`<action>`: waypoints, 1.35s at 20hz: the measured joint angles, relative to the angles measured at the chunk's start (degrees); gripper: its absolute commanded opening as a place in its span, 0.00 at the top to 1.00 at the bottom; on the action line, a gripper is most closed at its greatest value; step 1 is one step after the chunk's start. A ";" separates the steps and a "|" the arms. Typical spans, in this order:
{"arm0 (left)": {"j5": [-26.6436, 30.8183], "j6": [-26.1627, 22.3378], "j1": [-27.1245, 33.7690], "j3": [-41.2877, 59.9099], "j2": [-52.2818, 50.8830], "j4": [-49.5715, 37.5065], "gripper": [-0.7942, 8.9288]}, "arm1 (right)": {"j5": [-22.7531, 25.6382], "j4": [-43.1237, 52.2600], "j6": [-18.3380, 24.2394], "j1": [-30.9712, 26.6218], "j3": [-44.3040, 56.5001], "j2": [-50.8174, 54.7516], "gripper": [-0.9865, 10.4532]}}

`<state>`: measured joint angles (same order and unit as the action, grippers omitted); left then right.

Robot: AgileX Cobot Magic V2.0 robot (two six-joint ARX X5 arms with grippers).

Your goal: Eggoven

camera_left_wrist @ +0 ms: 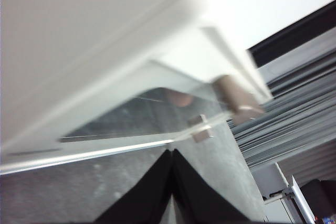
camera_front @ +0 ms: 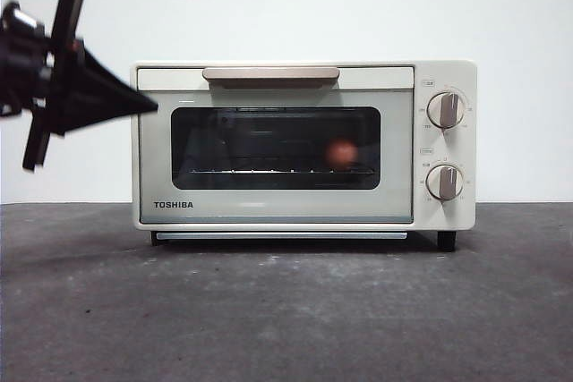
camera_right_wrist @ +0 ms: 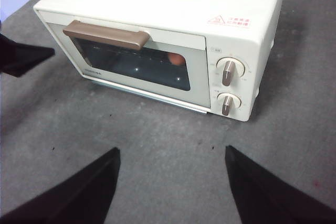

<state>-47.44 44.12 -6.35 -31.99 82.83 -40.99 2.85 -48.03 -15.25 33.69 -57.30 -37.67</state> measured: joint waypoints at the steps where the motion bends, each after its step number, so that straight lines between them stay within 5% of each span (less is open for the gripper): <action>1: 0.13 -0.46 -0.24 0.00 -2.08 2.08 0.91 | -0.13 -0.39 0.00 0.00 0.00 -0.13 0.65; 7: 7.52 -7.93 -2.36 0.00 -16.81 21.40 0.91 | -2.82 0.11 0.00 0.00 0.17 -1.38 0.65; 14: 17.59 -18.34 -4.72 -0.13 -35.15 44.00 0.91 | -4.61 12.87 0.28 0.04 7.58 0.13 0.67; 22: 26.34 -24.90 -5.07 -0.31 -50.66 58.34 0.91 | -4.66 31.89 0.50 0.17 24.68 5.51 0.74; 27: 28.61 -27.80 -5.09 -0.33 -54.73 64.46 0.91 | -4.17 39.69 1.60 0.17 33.14 8.26 0.89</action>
<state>-18.83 16.32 -11.44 -32.32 28.10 23.46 -1.32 -8.34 -13.65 33.87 -24.16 -29.41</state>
